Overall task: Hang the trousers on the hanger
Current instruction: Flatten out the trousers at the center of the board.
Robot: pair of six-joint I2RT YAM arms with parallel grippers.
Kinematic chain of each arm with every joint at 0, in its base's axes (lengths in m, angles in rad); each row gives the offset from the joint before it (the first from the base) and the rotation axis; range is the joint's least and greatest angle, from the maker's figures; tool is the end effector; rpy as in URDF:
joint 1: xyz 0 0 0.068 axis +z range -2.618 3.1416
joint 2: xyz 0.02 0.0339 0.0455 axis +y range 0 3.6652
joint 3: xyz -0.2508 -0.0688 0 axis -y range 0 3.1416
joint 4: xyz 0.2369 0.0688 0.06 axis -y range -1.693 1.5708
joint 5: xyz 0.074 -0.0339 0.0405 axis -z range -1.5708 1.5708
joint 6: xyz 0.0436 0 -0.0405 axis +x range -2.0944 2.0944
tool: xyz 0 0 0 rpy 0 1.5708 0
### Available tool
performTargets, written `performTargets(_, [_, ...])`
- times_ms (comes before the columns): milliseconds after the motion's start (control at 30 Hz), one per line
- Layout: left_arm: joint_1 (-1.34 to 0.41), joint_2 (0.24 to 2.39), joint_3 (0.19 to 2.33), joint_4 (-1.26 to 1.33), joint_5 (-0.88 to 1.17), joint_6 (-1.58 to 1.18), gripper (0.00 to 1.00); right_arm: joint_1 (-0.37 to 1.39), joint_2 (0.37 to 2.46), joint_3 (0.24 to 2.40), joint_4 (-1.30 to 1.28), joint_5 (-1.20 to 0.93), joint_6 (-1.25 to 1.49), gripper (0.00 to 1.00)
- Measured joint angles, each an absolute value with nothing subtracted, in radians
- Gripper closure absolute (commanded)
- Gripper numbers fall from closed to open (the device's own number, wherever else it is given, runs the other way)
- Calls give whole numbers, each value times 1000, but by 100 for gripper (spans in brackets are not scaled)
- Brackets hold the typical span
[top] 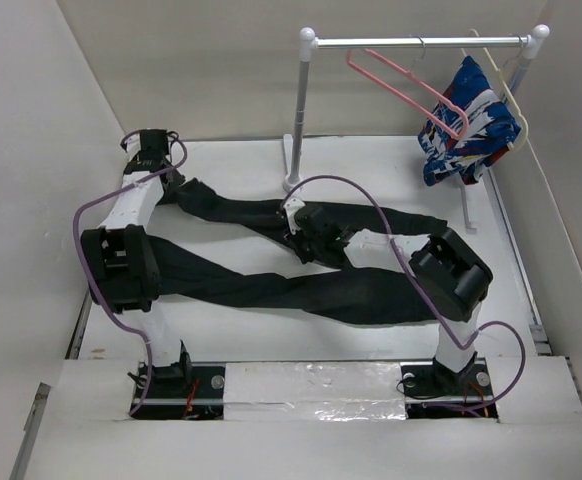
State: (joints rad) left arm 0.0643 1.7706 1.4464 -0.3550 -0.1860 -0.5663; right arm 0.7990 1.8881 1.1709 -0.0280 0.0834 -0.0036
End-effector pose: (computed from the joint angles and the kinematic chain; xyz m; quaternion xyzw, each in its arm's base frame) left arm 0.4030 0.0340 0.2673 -0.3167 0.8417 -0.0255 0.4367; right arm 0.2833 0.2860 0.1616 -0.3421 0.8490 0.1200 0.3843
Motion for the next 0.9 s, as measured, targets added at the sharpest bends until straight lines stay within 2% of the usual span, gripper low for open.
performTargets(33, [62, 1790, 1456, -366, -206, -551, 59, 799, 1892, 1169, -36, 91, -4, 79])
performTargets(67, [60, 1806, 1461, -368, -225, -544, 42, 799, 1893, 1166, -41, 100, -3, 83])
performTargets(100, [60, 1820, 1461, -368, -240, -534, 38, 799, 1889, 1161, -43, 109, 2, 94])
performTargets(167, [59, 1832, 1458, -370, -255, -529, 34, 793, 1878, 1144, -36, 120, 15, 100])
performTargets(333, [72, 1828, 1423, -327, -279, -527, 35, 772, 1801, 1056, -34, 126, 40, 99])
performTargets(433, [96, 1827, 1380, -308, -310, -528, 35, 758, 1731, 1002, -37, 128, 50, 88])
performTargets(467, [103, 1827, 1368, -307, -318, -529, 36, 753, 1710, 990, -38, 128, 52, 81])
performTargets(500, [110, 1827, 1357, -309, -327, -529, 36, 750, 1692, 981, -37, 128, 57, 64])
performTargets(600, [126, 1828, 1347, -313, -355, -531, 37, 738, 1634, 957, -45, 124, 57, 46])
performTargets(800, [130, 1876, 1366, -311, -378, -526, 38, 718, 1509, 894, -45, 98, 56, 45])
performTargets(900, [130, 1950, 1402, -312, -381, -515, 43, 712, 1438, 845, -39, 80, 56, 47])
